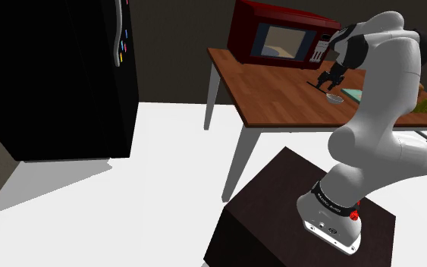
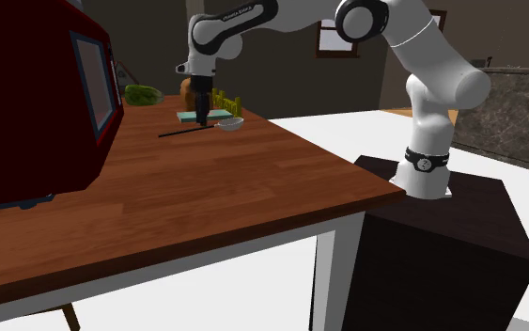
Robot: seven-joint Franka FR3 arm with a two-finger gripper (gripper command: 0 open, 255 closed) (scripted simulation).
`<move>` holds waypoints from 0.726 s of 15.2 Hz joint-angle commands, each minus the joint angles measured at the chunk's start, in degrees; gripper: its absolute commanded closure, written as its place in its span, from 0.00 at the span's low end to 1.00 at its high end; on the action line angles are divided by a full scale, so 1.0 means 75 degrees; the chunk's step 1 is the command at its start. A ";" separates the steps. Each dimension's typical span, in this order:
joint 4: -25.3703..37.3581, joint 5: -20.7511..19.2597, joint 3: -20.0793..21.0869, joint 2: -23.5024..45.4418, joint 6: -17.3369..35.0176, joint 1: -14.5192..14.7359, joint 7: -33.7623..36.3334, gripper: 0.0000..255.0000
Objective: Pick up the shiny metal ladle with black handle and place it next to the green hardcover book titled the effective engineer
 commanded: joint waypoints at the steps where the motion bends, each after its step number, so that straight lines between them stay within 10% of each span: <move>1: 0.0197 -0.0063 -0.0043 -0.0118 -0.0300 -0.0031 0.0059 0.00; 11: 0.0452 -0.0128 -0.0088 -0.0240 -0.0663 -0.0084 0.0116 0.00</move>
